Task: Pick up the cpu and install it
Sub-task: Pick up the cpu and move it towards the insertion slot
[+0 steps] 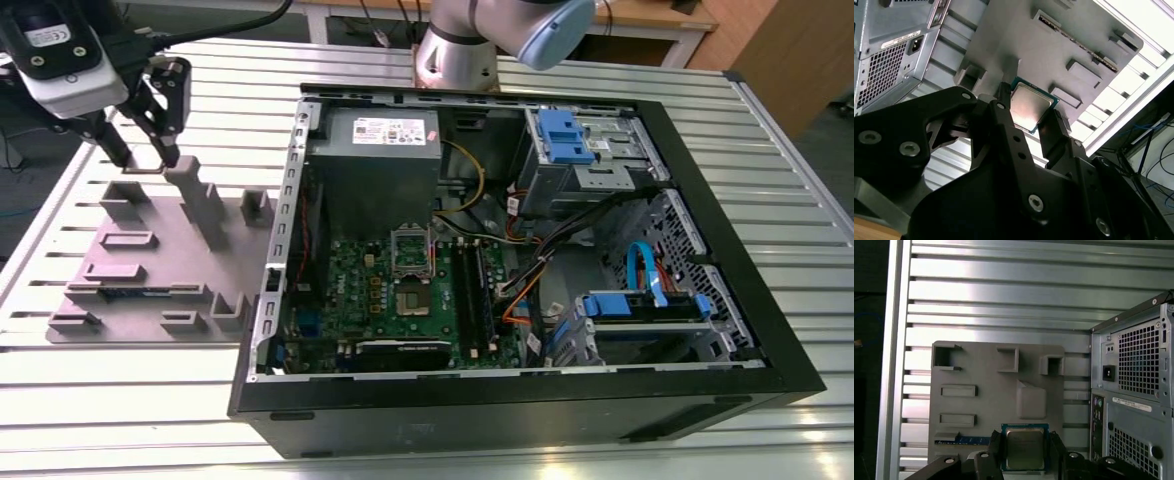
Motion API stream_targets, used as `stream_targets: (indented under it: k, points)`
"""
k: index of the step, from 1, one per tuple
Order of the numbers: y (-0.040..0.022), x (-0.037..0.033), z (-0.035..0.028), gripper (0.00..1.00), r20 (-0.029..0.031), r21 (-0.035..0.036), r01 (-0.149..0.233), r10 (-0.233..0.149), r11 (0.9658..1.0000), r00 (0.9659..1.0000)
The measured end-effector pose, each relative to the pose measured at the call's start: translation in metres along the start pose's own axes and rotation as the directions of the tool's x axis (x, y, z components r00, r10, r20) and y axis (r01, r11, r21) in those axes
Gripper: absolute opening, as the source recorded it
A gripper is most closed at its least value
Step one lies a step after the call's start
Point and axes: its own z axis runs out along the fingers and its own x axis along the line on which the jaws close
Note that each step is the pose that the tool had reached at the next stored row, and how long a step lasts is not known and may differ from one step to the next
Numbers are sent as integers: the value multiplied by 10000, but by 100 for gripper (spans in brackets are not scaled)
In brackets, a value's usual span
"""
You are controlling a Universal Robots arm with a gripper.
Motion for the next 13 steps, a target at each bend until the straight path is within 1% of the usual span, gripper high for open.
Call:
stream_targets:
  k: [13]
  points:
    - [-4, -168, 4, 47, 0, 0, 0, 0, 10000, 10000]
